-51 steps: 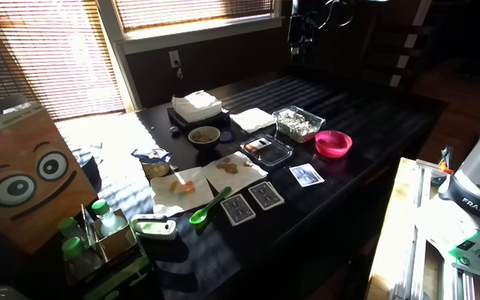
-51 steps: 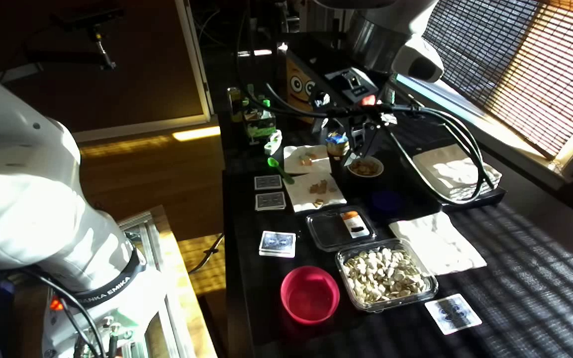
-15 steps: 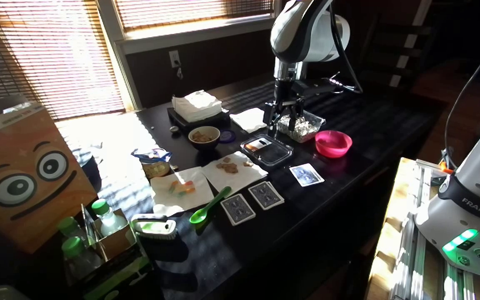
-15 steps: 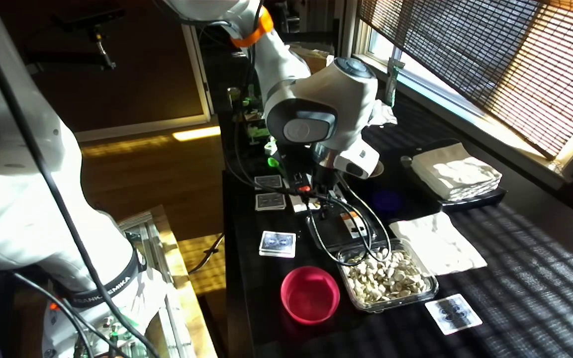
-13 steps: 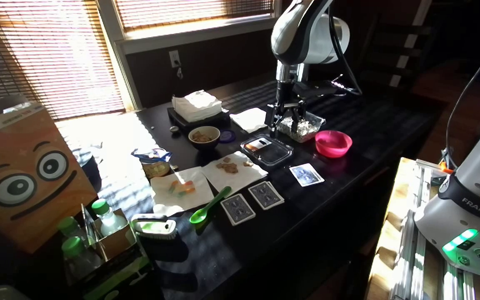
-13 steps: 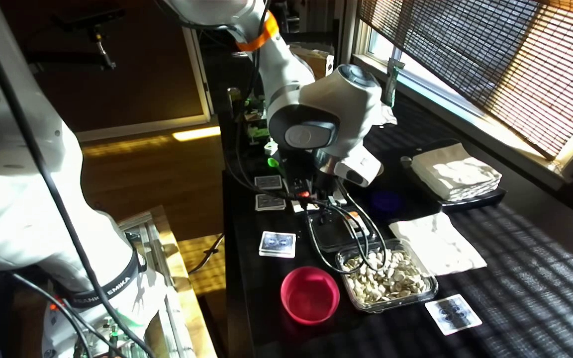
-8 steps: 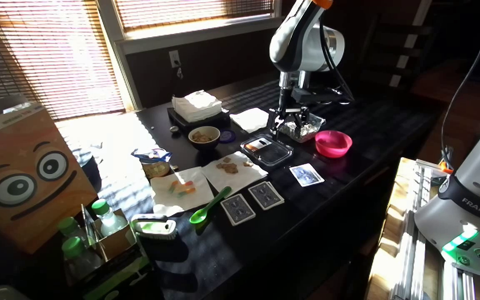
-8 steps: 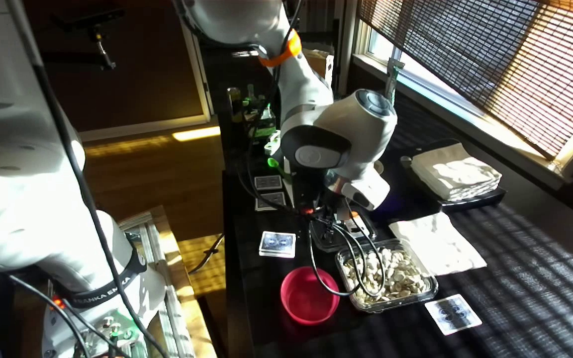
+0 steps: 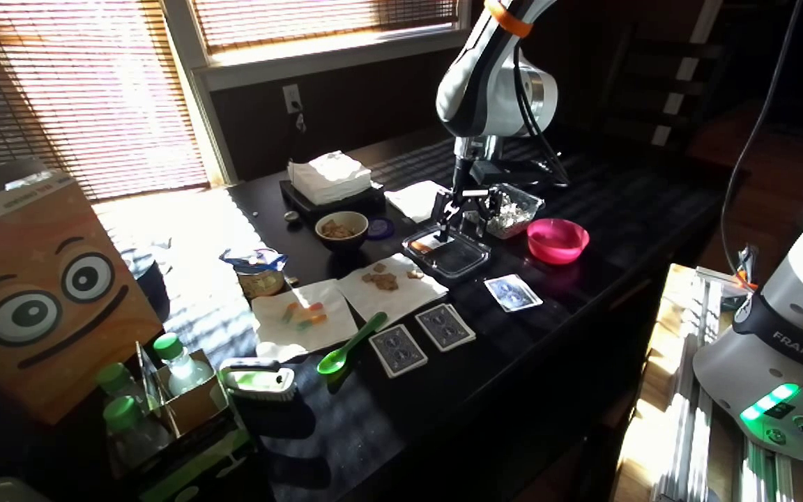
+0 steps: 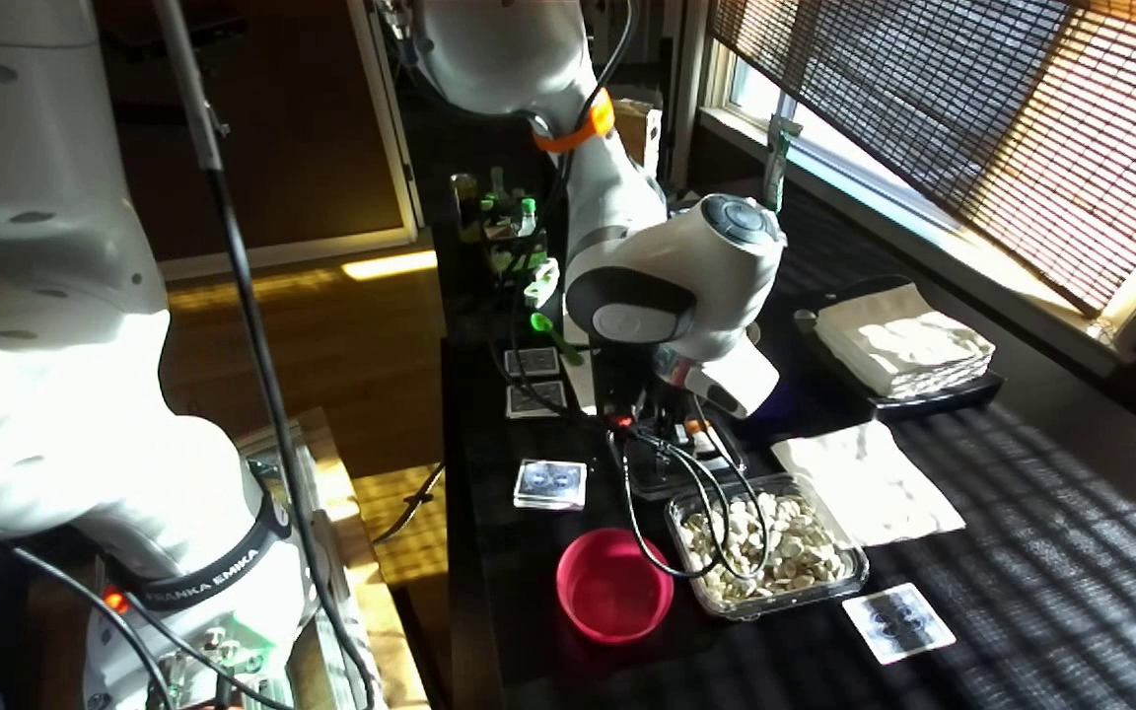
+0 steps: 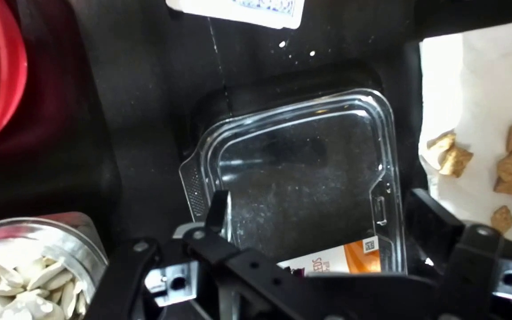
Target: Put the clear lid on the clear container.
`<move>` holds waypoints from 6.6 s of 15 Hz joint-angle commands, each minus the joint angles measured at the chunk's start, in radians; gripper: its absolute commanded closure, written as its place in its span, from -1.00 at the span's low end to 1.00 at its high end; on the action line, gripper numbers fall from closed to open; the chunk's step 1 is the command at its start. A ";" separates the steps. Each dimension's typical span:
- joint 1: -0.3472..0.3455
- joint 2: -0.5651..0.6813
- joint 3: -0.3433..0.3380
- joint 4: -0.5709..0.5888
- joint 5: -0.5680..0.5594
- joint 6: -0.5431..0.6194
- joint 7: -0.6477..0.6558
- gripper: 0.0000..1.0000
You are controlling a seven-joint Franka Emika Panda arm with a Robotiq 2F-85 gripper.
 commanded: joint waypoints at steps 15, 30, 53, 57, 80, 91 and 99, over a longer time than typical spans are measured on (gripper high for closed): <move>0.101 0.101 -0.074 0.002 -0.229 0.266 0.224 -1.00; 0.174 0.125 -0.103 0.023 -0.320 0.201 0.290 1.00; -0.024 0.085 0.040 0.038 -0.227 0.164 0.121 -1.00; -0.131 0.091 0.136 0.052 -0.134 0.141 -0.016 -1.00; -0.193 0.167 0.152 0.151 -0.060 -0.005 -0.155 -0.10; -0.199 0.161 0.145 0.150 -0.045 -0.018 -0.159 0.85; -0.229 0.135 0.163 0.140 0.018 -0.024 -0.220 0.99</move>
